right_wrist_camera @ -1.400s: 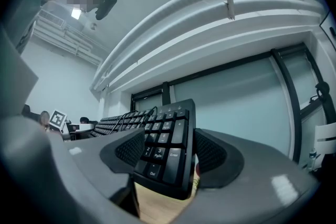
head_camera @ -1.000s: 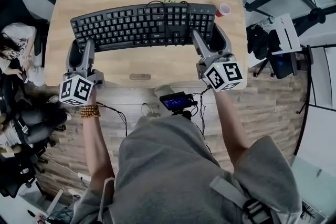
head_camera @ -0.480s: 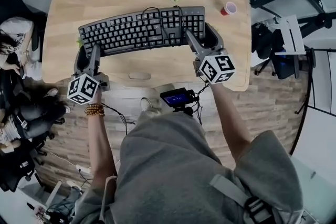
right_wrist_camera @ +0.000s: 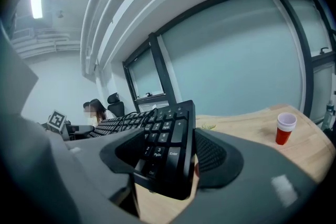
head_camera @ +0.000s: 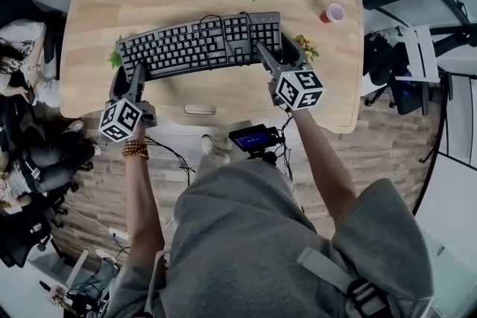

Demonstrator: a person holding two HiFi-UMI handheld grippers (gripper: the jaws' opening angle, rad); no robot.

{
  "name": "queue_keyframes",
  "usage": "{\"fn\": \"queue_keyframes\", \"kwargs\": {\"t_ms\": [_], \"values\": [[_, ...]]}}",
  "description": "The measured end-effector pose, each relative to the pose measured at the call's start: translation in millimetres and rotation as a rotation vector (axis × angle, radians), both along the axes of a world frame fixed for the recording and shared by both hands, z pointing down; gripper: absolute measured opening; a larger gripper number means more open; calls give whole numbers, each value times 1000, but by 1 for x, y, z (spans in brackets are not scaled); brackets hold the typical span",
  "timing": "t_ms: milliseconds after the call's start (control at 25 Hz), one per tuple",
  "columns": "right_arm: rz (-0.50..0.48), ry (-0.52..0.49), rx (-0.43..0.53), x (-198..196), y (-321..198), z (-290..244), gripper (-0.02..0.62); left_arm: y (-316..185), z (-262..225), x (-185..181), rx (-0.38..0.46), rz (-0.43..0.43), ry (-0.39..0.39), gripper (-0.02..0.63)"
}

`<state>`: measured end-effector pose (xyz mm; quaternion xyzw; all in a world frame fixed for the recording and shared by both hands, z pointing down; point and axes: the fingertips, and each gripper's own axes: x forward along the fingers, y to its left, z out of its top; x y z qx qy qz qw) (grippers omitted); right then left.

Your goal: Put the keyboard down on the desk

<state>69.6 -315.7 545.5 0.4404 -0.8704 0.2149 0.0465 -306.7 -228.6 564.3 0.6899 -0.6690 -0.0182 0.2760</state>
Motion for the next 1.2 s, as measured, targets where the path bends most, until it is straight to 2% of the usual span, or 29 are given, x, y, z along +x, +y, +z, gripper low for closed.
{"fn": "queue_keyframes", "kwargs": {"t_ms": [320, 1200], "values": [[-14, 16, -113, -6, -14, 57, 292, -5, 52, -4, -115, -11, 10, 298], [-12, 61, -336, -20, -29, 163, 293, -18, 145, -18, -338, -56, 24, 298]]}}
